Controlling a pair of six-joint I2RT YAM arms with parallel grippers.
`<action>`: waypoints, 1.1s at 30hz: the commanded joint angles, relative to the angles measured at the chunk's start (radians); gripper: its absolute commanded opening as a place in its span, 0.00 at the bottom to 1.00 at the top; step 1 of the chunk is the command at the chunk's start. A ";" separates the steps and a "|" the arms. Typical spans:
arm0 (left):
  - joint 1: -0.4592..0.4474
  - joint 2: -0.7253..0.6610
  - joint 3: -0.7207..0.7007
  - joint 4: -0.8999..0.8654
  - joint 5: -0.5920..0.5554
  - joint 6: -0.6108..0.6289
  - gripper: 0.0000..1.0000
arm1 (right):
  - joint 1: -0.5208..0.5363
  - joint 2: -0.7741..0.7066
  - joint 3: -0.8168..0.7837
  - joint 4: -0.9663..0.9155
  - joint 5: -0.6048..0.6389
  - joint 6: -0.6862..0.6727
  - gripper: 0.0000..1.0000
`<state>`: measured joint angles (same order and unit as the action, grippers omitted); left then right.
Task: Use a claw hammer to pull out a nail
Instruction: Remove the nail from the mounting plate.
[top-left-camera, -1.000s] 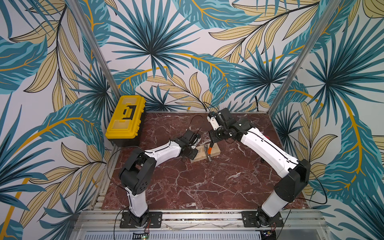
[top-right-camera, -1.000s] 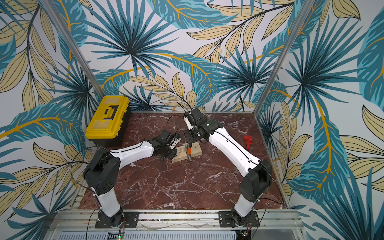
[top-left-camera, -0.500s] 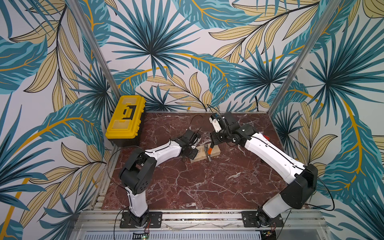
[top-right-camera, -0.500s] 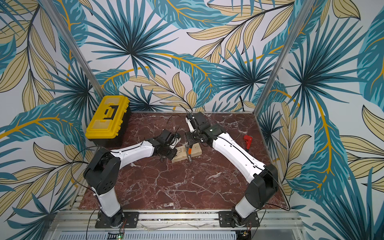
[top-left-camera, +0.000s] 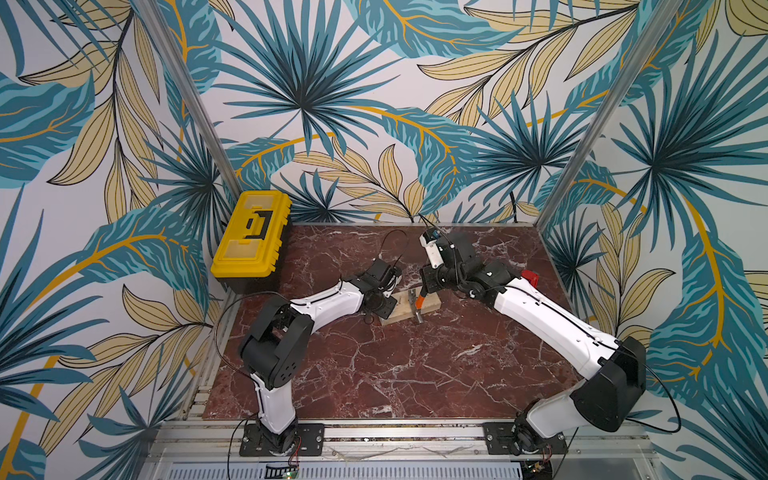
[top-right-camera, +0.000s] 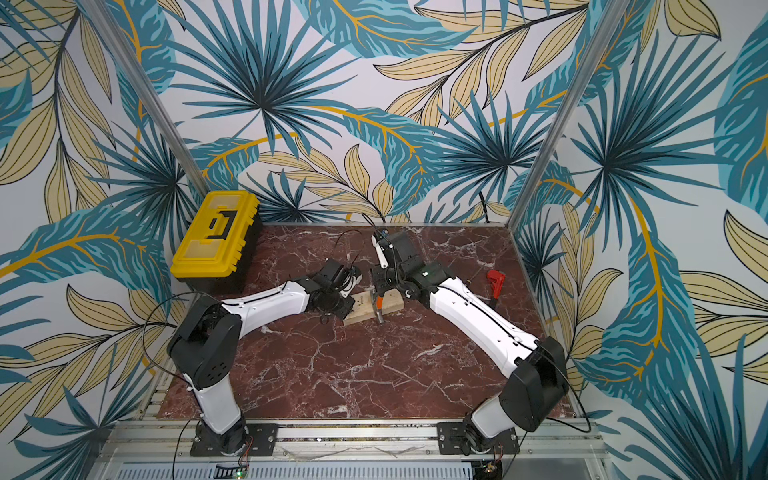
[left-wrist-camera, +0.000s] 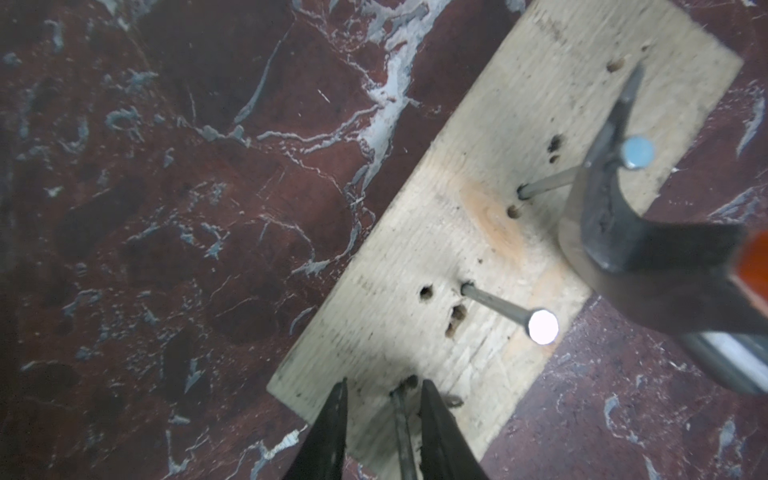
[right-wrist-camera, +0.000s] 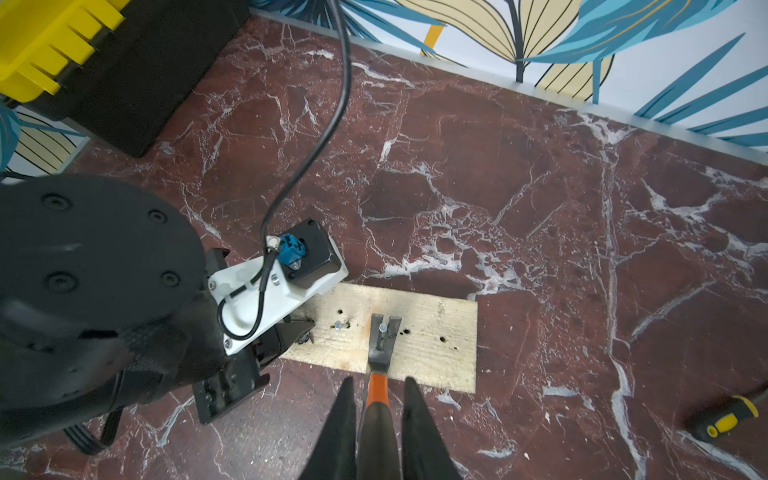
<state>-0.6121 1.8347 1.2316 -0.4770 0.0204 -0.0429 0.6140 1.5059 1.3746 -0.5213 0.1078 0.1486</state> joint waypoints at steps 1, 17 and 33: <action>-0.003 0.090 -0.032 -0.107 0.006 -0.017 0.31 | 0.008 0.002 -0.065 0.080 0.026 -0.013 0.00; -0.003 0.100 -0.028 -0.126 -0.005 -0.029 0.30 | 0.034 -0.079 -0.247 0.255 0.087 -0.012 0.00; -0.003 0.113 -0.027 -0.135 0.005 -0.037 0.30 | 0.049 -0.113 -0.331 0.363 0.110 0.003 0.00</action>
<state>-0.6136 1.8462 1.2499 -0.4976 0.0029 -0.0608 0.6571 1.3743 1.0927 -0.1207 0.2134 0.1493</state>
